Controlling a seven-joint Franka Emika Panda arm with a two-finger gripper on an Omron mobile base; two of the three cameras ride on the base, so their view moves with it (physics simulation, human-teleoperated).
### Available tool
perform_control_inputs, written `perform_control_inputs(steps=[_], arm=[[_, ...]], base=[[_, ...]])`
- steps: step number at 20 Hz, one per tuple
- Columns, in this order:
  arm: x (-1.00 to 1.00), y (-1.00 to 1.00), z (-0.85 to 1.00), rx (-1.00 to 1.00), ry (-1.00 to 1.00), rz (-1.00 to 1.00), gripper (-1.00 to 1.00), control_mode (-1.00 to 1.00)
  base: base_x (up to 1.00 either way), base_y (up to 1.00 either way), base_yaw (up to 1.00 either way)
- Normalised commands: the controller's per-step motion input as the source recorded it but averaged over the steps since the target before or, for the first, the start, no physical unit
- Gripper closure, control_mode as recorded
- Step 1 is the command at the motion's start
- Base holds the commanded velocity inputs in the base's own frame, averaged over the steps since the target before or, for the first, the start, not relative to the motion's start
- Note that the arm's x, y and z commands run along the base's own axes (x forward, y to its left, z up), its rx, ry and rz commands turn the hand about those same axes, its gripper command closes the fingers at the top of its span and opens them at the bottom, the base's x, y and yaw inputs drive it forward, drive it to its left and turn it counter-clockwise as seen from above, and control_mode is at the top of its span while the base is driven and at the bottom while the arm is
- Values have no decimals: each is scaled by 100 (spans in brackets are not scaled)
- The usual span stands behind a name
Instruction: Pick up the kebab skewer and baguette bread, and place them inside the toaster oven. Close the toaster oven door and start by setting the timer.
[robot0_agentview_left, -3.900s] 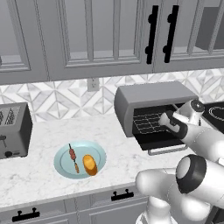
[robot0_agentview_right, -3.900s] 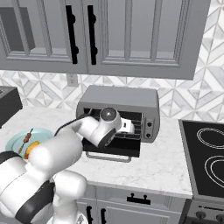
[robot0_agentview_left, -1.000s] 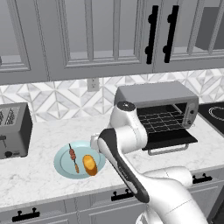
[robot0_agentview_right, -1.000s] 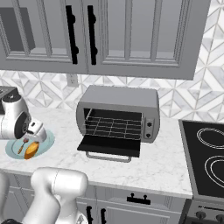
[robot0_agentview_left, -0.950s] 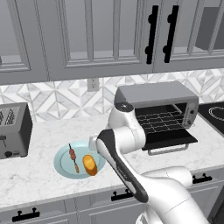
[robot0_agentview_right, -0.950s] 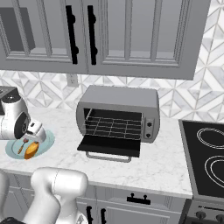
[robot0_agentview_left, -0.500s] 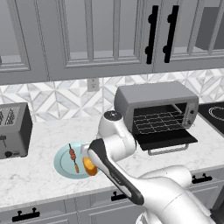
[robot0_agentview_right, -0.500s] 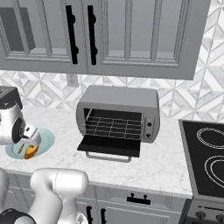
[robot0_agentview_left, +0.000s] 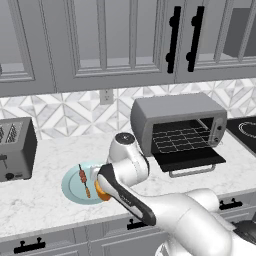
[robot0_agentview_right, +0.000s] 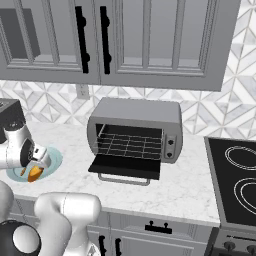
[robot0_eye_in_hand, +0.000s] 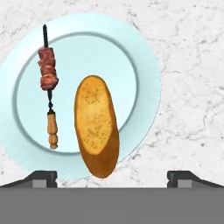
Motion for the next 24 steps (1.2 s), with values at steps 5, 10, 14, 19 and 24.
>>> perform_control_inputs(steps=[5, 10, 14, 19, 24], arm=[[20, 11, -24, 0, 1, 0, -100, -100], [10, 15, -33, 0, 1, 0, -100, -100], [13, 7, -31, 0, 0, 0, -100, -100], [20, 14, -33, 0, 1, 0, -100, -100], [20, 7, -15, 0, 0, 0, -100, -100]], base=[[0, 0, 0], [0, 0, 0], [0, 0, 0], [0, 0, 0], [0, 0, 0]])
